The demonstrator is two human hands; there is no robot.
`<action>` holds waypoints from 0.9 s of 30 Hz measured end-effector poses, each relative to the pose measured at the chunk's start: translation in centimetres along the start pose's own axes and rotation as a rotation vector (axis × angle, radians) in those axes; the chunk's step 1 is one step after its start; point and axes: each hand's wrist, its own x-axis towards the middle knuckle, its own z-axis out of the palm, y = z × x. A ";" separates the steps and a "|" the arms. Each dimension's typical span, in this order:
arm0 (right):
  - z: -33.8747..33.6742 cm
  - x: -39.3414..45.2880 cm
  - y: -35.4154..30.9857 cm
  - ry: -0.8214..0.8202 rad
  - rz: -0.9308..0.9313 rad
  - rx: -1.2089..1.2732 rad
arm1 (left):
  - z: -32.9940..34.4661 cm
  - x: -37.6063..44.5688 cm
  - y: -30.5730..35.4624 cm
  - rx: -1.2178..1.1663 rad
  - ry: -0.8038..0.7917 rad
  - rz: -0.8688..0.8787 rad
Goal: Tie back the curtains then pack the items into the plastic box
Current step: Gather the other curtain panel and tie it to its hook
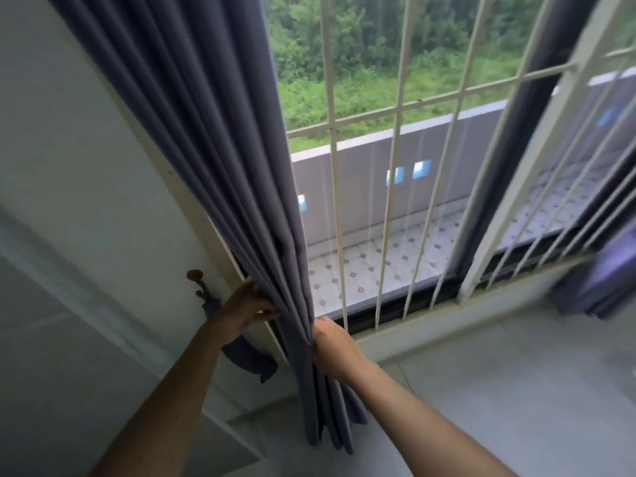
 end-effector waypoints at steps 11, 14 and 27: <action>1.4 -0.5 -0.4 0.206 0.063 0.040 | 1.1 -0.5 1.3 0.063 -0.032 -0.075; 2.4 -0.7 -0.5 0.301 0.094 0.013 | 1.3 -0.3 0.3 0.117 0.053 -0.048; 3.3 1.6 0.5 -0.086 0.084 0.070 | -0.1 -1.0 0.1 0.117 0.087 -0.055</action>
